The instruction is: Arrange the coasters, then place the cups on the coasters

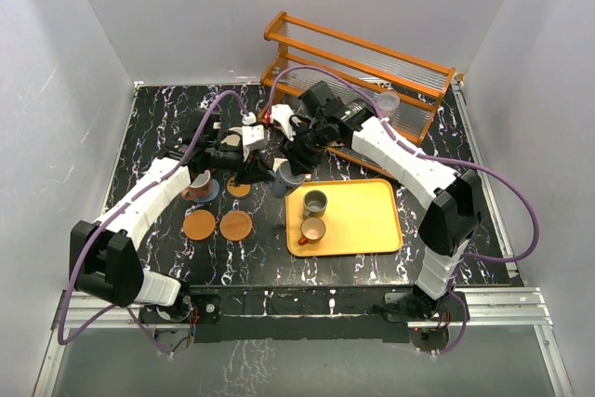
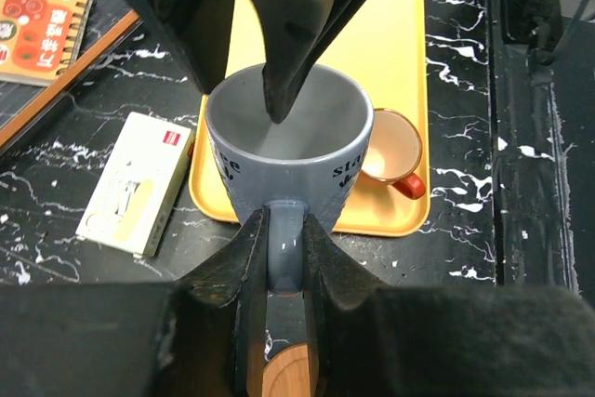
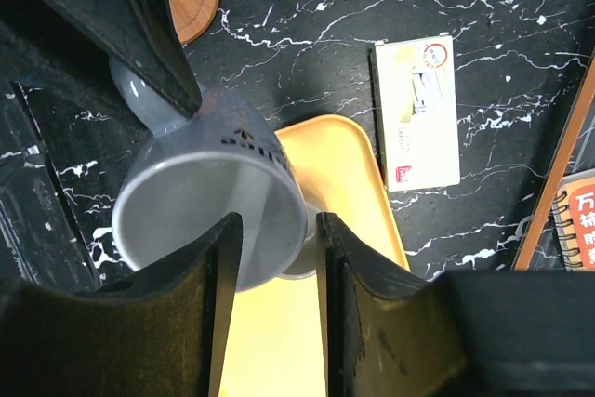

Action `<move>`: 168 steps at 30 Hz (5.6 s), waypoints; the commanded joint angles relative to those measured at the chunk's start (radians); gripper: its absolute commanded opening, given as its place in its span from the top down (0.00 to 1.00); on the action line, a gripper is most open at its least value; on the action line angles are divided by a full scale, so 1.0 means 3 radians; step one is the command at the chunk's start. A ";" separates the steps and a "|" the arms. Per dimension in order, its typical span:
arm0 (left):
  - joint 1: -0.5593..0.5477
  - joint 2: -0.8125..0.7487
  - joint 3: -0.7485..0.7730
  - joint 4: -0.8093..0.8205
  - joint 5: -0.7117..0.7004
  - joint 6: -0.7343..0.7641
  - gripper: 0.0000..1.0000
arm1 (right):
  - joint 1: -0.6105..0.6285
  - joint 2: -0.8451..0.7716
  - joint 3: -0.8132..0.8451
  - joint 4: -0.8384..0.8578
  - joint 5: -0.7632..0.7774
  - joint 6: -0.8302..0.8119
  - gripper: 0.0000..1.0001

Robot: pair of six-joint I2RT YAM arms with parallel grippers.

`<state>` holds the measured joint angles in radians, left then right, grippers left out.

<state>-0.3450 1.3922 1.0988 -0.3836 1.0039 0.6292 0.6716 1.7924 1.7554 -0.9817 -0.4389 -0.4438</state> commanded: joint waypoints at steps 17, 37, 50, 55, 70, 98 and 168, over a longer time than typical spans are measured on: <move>0.0757 -0.0631 -0.1001 0.1490 -0.0825 -0.0840 1.00 | -0.0522 -0.0150 0.0074 0.0272 -0.0197 0.0238 0.50; 0.0802 -0.0676 -0.1897 0.2847 -0.1272 -0.1215 1.00 | -0.0645 -0.0408 -0.0302 0.0358 -0.0193 0.0222 0.50; 0.0824 -0.0510 -0.1987 0.3159 -0.1246 -0.1157 1.00 | -0.0654 -0.0435 -0.0387 0.0358 -0.0188 0.0203 0.51; 0.0828 -0.0415 -0.1984 0.3193 -0.1203 -0.1177 1.00 | -0.0657 -0.0414 -0.0385 0.0345 -0.0180 0.0202 0.51; 0.0839 -0.0316 -0.2034 0.3152 -0.1158 -0.1060 1.00 | -0.0655 -0.0404 -0.0405 0.0340 -0.0181 0.0176 0.51; 0.0844 -0.0460 -0.2094 0.2514 -0.1437 -0.0634 0.83 | -0.0658 -0.0353 -0.0365 0.0263 -0.0203 0.0150 0.51; 0.0843 -0.1214 -0.1056 0.0422 -0.1730 -0.0346 0.39 | -0.0740 -0.0638 -0.1135 0.0655 0.0587 0.0269 0.45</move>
<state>-0.0990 1.0645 0.6945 -0.0971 0.4423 0.5064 0.4763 1.6794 1.4422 -0.8833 -0.3210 -0.4126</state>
